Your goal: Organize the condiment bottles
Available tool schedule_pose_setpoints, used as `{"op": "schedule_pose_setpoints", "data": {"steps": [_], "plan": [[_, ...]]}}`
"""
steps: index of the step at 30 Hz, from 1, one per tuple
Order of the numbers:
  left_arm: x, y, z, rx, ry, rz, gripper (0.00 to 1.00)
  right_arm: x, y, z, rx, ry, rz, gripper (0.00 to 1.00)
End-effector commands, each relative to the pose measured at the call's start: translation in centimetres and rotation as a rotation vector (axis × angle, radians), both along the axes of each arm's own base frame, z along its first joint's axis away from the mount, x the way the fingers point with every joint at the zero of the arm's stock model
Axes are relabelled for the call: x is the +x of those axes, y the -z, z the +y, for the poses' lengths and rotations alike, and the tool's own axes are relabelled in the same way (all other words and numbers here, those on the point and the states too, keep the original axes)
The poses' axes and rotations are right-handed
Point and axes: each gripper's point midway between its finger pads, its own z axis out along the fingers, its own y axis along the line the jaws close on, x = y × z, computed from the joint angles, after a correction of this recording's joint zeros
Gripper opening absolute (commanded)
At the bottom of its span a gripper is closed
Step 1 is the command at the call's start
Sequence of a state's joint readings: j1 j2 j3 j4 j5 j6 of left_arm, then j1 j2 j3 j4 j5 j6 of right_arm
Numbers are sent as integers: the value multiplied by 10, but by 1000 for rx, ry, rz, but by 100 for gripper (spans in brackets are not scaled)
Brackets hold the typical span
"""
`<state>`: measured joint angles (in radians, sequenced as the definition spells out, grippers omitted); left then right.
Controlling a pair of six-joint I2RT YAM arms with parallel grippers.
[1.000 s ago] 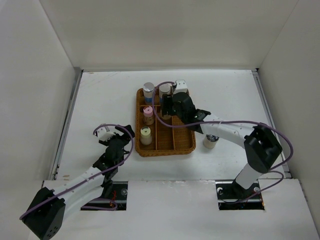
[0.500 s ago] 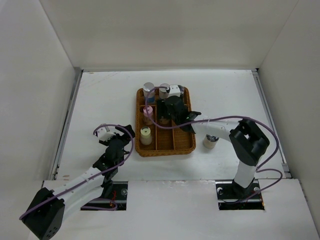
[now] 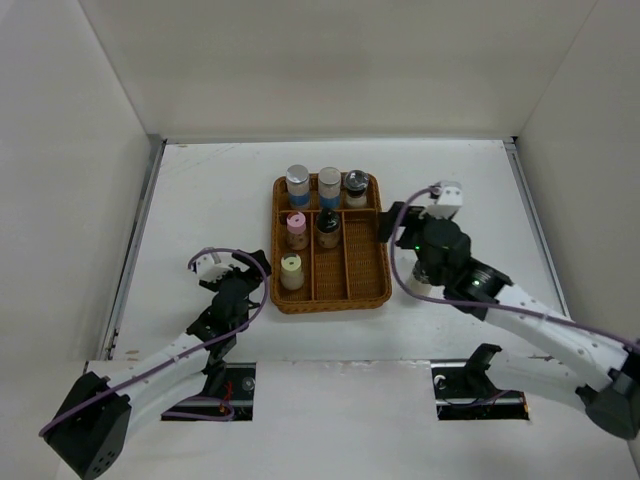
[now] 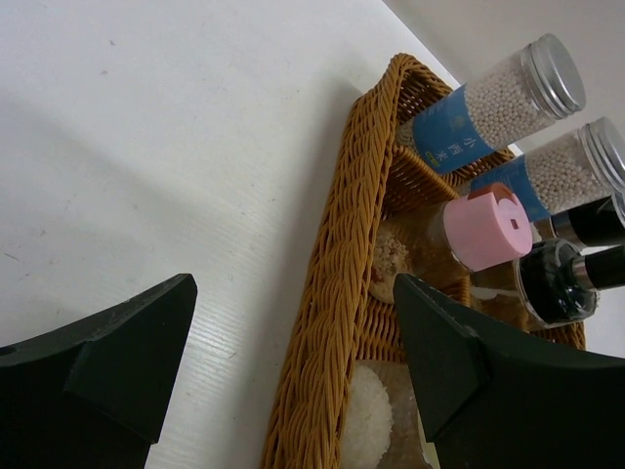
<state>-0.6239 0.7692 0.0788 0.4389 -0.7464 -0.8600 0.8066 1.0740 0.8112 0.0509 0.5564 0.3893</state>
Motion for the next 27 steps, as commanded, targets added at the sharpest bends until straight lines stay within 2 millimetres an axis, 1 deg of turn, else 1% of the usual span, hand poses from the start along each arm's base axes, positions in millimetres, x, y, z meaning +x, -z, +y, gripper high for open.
{"op": "schedule_pose_setpoints", "data": {"steps": [1, 3, 5, 7, 10, 12, 13, 17, 19, 21, 24, 26, 27], "plan": [[2, -9, -6, -31, 18, -37, 82, -19, 15, -67, -52, 197, 63, 98], [2, -9, -7, -31, 20, -37, 82, -33, 30, -93, -74, 263, 131, 100], [3, -5, -8, -20, 22, -24, 82, -47, 49, -108, -96, 309, 204, 100], [4, -3, -9, -5, 26, -13, 82, -57, 71, -118, -118, 352, 274, 100], [5, -5, -11, -5, 38, -15, 82, -66, 100, -121, -161, 370, 368, 100], [5, -4, -10, -2, 33, -11, 82, -67, 112, -119, -180, 370, 407, 100], [5, -3, -9, -2, 30, -11, 82, -68, 117, -114, -185, 356, 419, 100], [4, -6, -8, -14, 33, -25, 82, -66, 136, -108, -204, 338, 460, 100], [4, -3, -10, -5, 37, -12, 82, -62, 141, -106, -184, 335, 467, 98], [5, -2, -11, -1, 40, -6, 82, -56, 141, -102, -159, 324, 452, 90], [5, -5, -12, -12, 45, -19, 82, -49, 138, -97, -147, 298, 439, 75], [5, -2, -11, -6, 43, -10, 82, -46, 132, -99, -144, 307, 425, 65], [5, -1, -12, -3, 45, -5, 82, -44, 124, -100, -140, 311, 402, 61]]}}
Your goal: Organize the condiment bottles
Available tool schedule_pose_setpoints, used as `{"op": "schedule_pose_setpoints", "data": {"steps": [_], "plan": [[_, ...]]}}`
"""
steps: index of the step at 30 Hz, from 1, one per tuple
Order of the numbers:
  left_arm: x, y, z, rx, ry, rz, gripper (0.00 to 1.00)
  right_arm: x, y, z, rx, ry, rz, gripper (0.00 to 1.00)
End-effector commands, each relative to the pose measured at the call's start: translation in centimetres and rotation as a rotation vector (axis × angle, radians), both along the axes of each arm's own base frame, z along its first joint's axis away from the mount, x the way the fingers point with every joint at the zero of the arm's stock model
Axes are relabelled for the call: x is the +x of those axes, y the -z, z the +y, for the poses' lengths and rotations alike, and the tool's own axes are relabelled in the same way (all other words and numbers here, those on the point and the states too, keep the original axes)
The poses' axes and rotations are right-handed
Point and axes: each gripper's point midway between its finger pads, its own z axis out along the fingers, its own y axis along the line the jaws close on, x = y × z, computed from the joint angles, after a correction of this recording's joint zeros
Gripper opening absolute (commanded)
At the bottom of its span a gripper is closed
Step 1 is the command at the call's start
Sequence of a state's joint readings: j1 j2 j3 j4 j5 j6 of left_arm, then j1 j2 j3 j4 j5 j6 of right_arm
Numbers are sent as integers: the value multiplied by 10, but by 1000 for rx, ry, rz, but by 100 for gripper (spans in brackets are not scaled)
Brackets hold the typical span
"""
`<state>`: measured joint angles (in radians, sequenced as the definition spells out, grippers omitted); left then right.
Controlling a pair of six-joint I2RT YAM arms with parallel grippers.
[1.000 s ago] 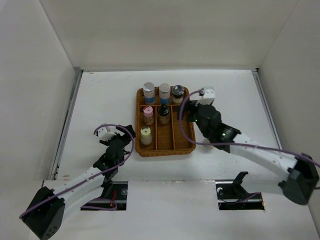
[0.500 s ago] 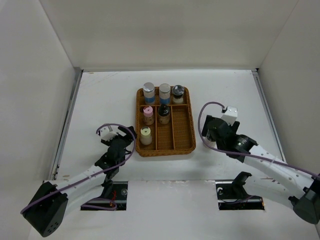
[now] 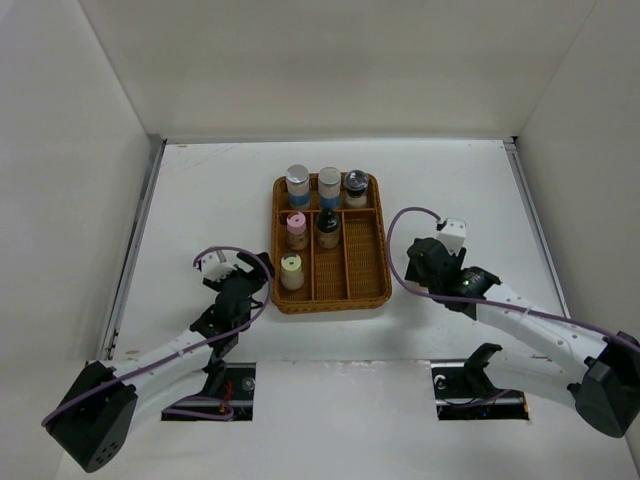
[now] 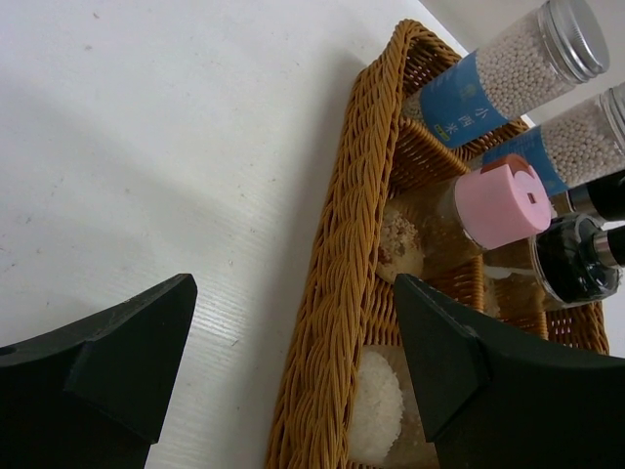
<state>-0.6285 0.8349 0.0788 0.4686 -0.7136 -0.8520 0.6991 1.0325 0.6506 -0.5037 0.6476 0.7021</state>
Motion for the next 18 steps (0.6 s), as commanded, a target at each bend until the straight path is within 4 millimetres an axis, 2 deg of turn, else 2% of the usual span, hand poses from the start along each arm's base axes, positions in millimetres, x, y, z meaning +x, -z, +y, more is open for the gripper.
{"op": "schedule_pose_setpoints", "data": {"steps": [1, 4, 7, 9, 13, 18], "plan": [[5, -11, -4, -24, 8, -36, 82, 19, -35, 9, 59, -1, -122, 60], [6, -14, -6, -34, 19, -45, 82, 30, -82, 12, 48, -9, -246, 58], [7, -10, -7, -26, 19, -33, 81, 42, -130, 37, 89, -71, -364, 58], [7, -12, -7, -32, 22, -39, 81, 52, -146, 58, 115, -130, -412, 58], [6, -13, -5, -36, 17, -47, 81, 78, -166, 106, 155, -235, -466, 58], [6, -13, -2, -48, 11, -48, 81, 110, -165, 148, 128, -312, -466, 58]]}}
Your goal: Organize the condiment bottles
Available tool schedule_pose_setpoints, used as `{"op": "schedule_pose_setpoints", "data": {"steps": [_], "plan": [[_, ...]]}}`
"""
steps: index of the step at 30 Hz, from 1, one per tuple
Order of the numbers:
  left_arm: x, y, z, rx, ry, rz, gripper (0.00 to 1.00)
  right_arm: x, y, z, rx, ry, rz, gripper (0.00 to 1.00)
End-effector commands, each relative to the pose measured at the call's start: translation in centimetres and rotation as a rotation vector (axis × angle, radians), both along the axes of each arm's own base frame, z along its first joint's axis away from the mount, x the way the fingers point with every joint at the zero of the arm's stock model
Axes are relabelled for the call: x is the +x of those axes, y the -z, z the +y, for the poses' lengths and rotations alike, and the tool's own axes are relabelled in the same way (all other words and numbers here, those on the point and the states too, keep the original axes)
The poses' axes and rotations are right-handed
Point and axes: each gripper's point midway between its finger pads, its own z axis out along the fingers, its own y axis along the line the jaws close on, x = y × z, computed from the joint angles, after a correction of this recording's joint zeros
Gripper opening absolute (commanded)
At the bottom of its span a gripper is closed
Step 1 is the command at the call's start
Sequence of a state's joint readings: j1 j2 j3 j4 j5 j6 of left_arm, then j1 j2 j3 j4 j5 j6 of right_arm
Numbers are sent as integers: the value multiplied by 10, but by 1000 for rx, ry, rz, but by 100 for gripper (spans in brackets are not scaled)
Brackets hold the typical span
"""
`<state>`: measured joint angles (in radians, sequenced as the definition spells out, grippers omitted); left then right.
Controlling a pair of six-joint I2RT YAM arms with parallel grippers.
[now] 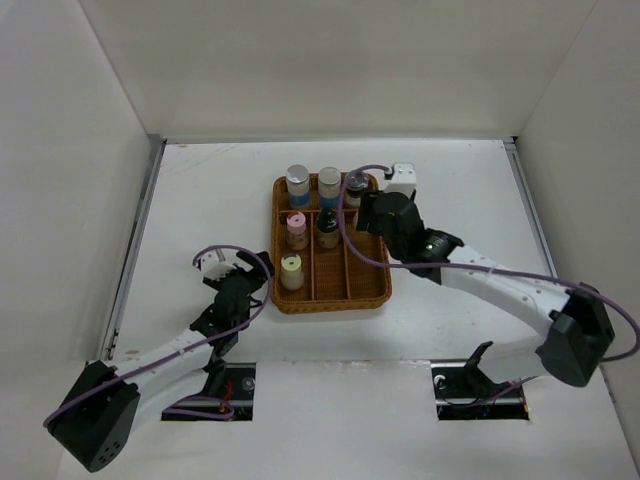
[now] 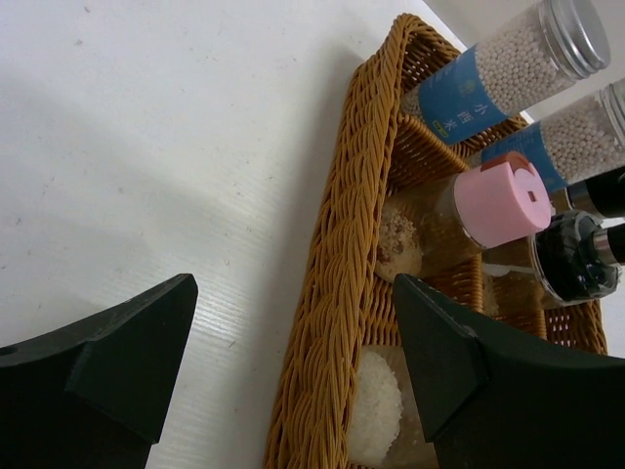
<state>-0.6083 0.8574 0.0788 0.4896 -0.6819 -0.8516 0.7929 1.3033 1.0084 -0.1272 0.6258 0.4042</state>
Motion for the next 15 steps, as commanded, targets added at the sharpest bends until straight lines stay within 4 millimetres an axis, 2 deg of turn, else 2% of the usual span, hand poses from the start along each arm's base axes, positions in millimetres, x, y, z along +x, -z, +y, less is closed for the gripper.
{"op": "schedule_pose_setpoints", "data": {"steps": [1, 3, 7, 15], "plan": [[4, -16, -1, -45, -2, -57, 82, 25, -43, 38, 66, -76, -126, 58], [4, -13, -1, -41, -4, -49, 83, 34, -35, 45, 59, -85, -113, 58], [4, -16, 1, -54, -11, -61, 84, 52, -16, 46, 30, -86, -83, 59], [5, -13, 4, -58, -19, -51, 85, 73, 39, 40, -40, -48, -4, 61]]}}
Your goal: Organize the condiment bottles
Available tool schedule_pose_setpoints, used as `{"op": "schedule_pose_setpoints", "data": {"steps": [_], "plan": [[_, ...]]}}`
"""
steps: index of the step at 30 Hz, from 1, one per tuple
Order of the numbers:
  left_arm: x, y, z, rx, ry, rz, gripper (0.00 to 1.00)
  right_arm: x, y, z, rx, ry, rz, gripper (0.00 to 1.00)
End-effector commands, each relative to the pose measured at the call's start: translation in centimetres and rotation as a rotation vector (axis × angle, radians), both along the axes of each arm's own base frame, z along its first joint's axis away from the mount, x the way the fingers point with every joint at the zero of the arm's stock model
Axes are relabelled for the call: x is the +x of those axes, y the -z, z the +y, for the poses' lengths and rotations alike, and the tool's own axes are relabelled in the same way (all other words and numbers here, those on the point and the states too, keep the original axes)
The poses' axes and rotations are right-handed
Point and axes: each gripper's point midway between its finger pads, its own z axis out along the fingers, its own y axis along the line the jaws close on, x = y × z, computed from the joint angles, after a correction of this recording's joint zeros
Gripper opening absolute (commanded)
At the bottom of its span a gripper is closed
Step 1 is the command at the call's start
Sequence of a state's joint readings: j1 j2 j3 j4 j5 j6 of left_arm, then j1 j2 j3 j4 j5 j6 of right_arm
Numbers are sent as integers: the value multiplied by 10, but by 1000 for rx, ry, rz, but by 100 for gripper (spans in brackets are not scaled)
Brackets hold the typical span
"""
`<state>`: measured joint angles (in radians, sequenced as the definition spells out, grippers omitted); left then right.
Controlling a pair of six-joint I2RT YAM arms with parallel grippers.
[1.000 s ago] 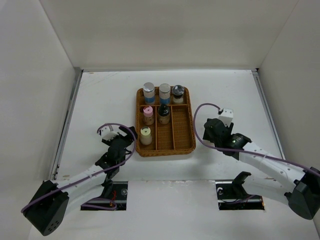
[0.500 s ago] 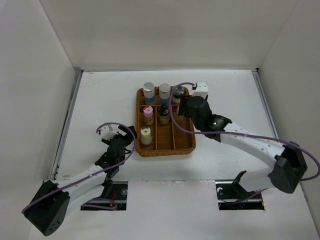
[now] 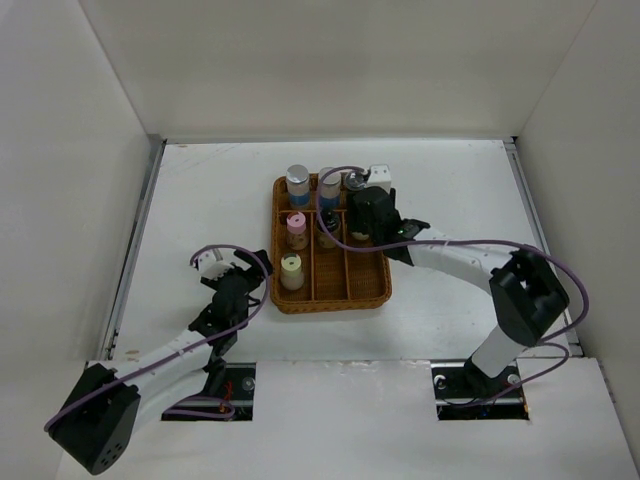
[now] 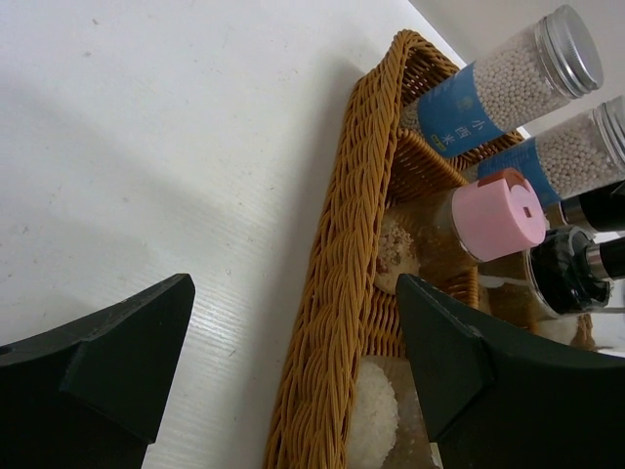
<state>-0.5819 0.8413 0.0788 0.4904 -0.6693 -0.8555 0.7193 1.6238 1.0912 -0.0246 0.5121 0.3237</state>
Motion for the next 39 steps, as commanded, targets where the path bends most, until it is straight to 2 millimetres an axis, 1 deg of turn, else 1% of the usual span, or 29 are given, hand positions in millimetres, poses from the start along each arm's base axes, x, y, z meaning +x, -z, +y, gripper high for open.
{"op": "schedule_pose_setpoints", "data": {"steps": [1, 3, 5, 7, 10, 12, 14, 15, 17, 18, 20, 22, 24, 26, 27, 28, 30, 33, 37, 39], "plan": [[3, -7, 0, -39, -6, -31, 85, 25, -34, 14, 93, 13, -119, 61], [4, -6, 0, -37, -4, -24, 85, 26, -26, 15, 96, 12, -109, 65], [5, -8, 0, -45, 1, -30, 85, 25, -26, 15, 102, 12, -112, 75], [5, -8, 0, -42, 2, -30, 85, 22, -34, 14, 119, 10, -132, 86], [6, -9, 3, -32, -5, -34, 85, 17, -57, 8, 157, 18, -179, 100], [6, -13, 7, -19, -15, -45, 87, 11, -76, 3, 182, 17, -216, 100], [7, -14, 9, -5, -21, -47, 89, 3, -95, -8, 214, 32, -257, 100], [8, -14, 11, 6, -27, -46, 90, -3, -104, -16, 232, 53, -286, 100], [10, -15, 13, 30, -32, -40, 100, -11, -114, -38, 264, 114, -344, 100], [11, -15, 14, 46, -32, -31, 100, -14, -115, -51, 277, 151, -368, 100], [13, -17, 15, 87, -32, -6, 100, -18, -107, -83, 280, 244, -391, 100], [13, -15, 14, 134, -27, 41, 100, -21, -91, -112, 282, 329, -390, 100], [13, -13, 14, 144, -23, 82, 100, -20, -69, -139, 283, 406, -369, 100], [13, -16, 12, 130, -13, 99, 100, -18, -44, -157, 282, 456, -332, 100], [13, -18, 12, 123, -9, 100, 100, -18, -34, -158, 281, 464, -313, 100], [14, -22, 12, 116, -6, 99, 100, -17, -28, -157, 290, 465, -299, 100], [13, -29, 10, 114, 24, 110, 100, -16, -22, -154, 302, 464, -284, 100], [11, -38, 11, 132, 48, 147, 100, -15, -10, -143, 302, 438, -259, 100], [9, -45, 17, 117, 48, 217, 100, -12, -5, -131, 309, 402, -224, 100], [8, -44, 19, 99, 52, 251, 100, -13, -10, -126, 321, 386, -232, 100]]}}
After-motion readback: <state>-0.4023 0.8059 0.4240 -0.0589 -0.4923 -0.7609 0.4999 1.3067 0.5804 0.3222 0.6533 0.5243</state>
